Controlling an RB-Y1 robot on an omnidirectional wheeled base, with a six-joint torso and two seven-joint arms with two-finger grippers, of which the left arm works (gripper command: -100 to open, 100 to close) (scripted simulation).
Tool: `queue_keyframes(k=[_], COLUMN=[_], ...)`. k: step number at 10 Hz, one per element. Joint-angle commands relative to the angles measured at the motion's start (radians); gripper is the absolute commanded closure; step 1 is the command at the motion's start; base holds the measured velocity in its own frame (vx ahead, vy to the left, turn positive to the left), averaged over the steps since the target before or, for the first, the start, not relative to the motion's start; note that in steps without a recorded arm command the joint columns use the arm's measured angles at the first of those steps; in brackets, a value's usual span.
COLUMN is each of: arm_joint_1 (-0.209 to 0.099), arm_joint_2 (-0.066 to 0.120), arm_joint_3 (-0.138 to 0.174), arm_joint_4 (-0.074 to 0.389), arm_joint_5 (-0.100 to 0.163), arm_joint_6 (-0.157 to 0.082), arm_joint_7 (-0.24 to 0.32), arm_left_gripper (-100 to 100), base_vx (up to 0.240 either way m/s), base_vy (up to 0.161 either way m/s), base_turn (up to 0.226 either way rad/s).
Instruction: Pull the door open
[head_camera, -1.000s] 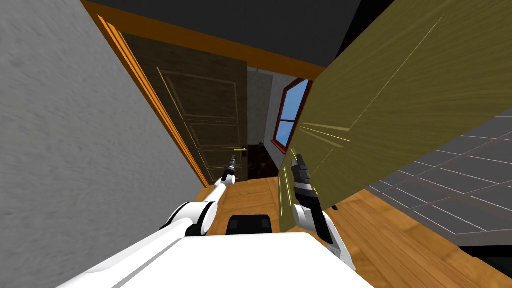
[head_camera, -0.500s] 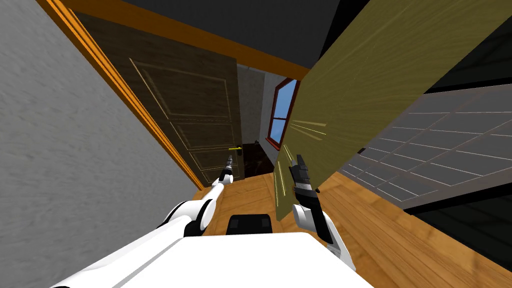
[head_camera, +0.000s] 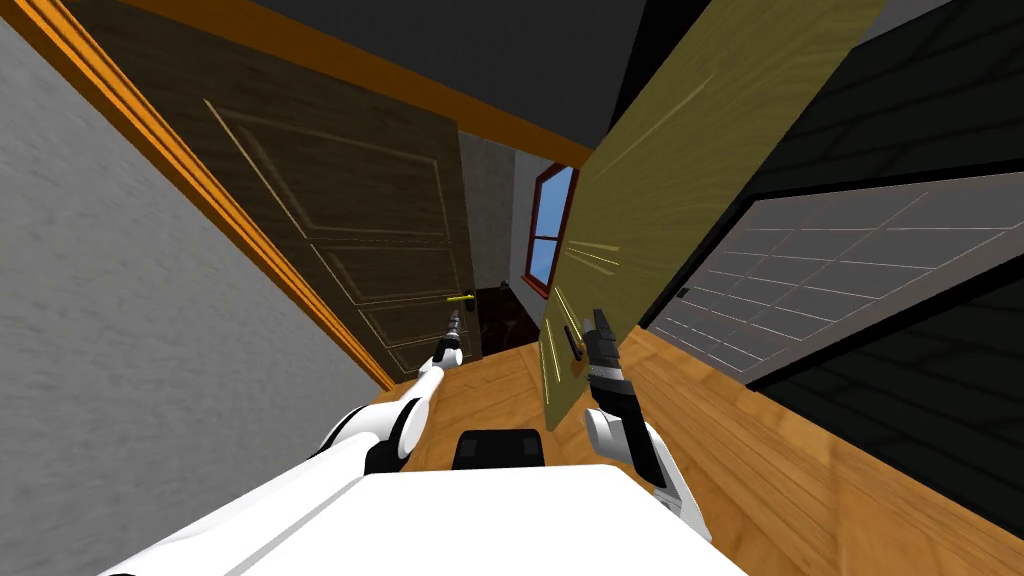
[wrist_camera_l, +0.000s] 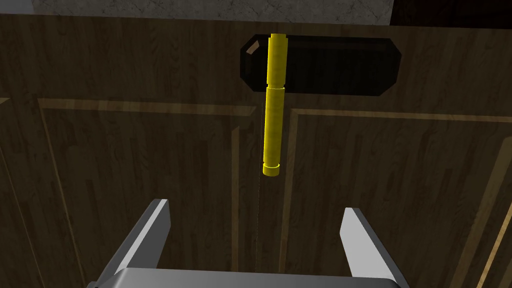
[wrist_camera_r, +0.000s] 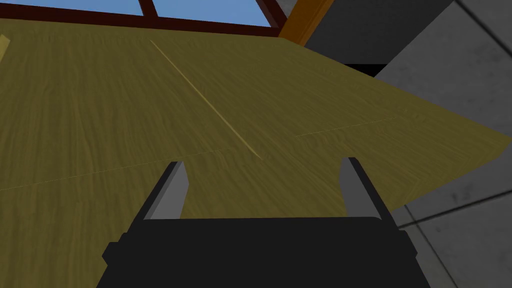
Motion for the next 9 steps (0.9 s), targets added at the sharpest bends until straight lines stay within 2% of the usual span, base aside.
queue_keyframes(k=[1,2,4,9], arm_joint_1=[-0.011,-0.010,-0.010,-0.007], arm_joint_2=[0.017,0.026,0.026,0.060], arm_joint_3=[0.022,0.044,0.044,0.137], arm_joint_4=[0.025,0.028,0.028,0.044], arm_joint_5=[0.010,0.020,0.020,0.059], arm_joint_6=[-0.015,-0.019,-0.019,-0.033], arm_joint_7=[-0.008,-0.019,-0.019,-0.066], arm_left_gripper=[-100,-100,-100,-100], base_vx=[-0.027,-0.002,0.006,0.064], base_vy=[-0.020,-0.020,-0.009,0.010], base_turn=[-0.299,-0.300,-0.040,-0.264])
